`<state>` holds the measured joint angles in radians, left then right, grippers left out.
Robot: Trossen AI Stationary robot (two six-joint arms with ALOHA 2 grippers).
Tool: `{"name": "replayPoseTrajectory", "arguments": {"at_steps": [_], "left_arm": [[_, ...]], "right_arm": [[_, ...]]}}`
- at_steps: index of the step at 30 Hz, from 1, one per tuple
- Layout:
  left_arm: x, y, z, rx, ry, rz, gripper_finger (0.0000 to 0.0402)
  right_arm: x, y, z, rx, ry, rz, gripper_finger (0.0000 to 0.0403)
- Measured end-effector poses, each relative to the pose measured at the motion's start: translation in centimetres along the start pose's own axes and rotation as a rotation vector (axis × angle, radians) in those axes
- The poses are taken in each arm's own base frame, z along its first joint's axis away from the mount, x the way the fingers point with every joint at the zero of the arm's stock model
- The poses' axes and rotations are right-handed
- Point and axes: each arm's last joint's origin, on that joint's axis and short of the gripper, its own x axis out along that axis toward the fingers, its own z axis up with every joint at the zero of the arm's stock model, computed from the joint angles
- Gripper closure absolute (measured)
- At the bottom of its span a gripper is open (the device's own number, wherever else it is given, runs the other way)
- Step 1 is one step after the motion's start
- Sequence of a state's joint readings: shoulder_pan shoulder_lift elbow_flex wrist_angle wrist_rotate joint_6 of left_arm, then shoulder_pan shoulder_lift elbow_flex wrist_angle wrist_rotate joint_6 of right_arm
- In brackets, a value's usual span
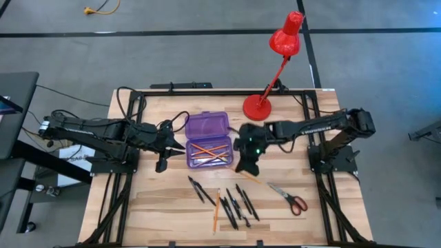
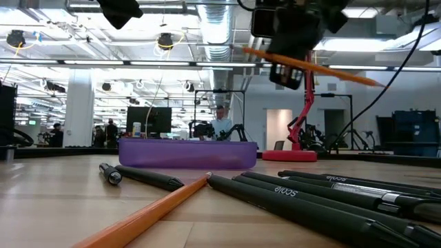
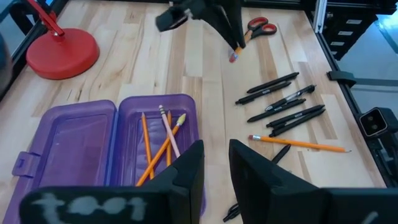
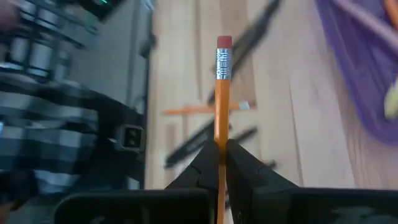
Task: Pick & place school supplies into a supply box
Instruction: Put the orange pencil into the purple supply box
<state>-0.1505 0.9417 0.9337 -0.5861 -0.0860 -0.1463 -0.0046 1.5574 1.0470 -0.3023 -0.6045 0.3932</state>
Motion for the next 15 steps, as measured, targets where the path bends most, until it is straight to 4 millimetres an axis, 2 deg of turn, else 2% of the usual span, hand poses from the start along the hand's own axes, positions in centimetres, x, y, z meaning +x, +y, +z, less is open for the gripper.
{"name": "replayPoseTrajectory", "arguments": {"at_steps": [5,15], "left_arm": [[0.0,0.0,0.0,-0.025,0.0,0.0,0.0339],[0.0,0.0,0.0,-0.043,-0.002,0.006,0.0339]], "right_arm": [[-1.0,-1.7,1.2,-0.018,-0.045,0.093,0.0403],[-1.9,-6.0,3.0,-0.012,-0.146,0.067,0.0401]]}}
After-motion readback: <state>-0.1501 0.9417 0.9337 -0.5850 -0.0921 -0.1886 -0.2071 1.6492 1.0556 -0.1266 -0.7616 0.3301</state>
